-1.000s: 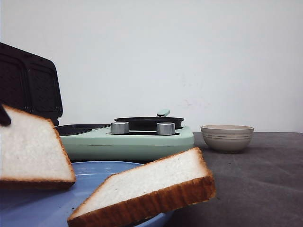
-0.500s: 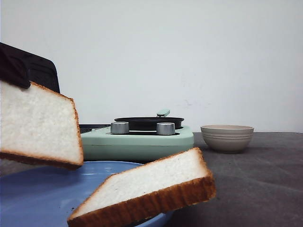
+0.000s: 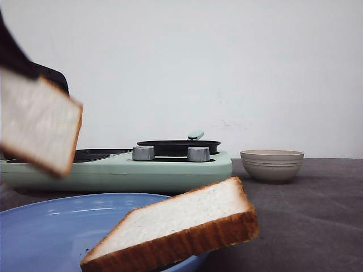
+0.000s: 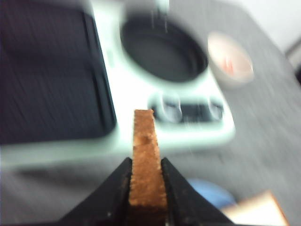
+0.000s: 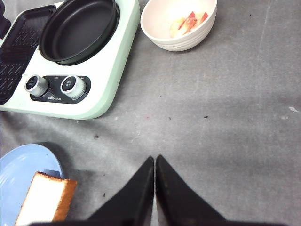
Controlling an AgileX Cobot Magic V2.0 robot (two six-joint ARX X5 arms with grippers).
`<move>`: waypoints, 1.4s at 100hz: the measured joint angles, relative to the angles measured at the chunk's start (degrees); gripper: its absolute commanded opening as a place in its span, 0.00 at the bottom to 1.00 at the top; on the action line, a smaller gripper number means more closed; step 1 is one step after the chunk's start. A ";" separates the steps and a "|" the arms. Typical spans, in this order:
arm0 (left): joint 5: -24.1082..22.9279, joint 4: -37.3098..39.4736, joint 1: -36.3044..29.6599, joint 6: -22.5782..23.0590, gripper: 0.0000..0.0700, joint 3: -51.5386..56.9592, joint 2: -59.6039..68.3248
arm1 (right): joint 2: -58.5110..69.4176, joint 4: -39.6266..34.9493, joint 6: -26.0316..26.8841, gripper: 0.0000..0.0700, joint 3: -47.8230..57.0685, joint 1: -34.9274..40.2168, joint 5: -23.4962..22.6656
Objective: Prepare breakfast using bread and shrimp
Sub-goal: 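Grasp the bread slice edge with the left gripper and lift it, then carry the bread to the farther press plate and release it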
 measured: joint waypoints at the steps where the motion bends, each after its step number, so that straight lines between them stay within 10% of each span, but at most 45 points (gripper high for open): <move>1: -0.31 0.02 -0.04 0.31 0.01 0.37 0.09 | 0.00 0.00 0.00 0.00 0.00 0.00 0.00; 79: -23.98 18.51 -2.93 30.21 0.01 21.20 34.95 | 0.00 -0.15 0.00 0.00 0.00 0.00 0.02; 140: -31.17 31.43 -3.02 58.73 0.01 34.49 58.66 | 0.00 -0.57 -1.55 0.00 0.00 0.00 0.02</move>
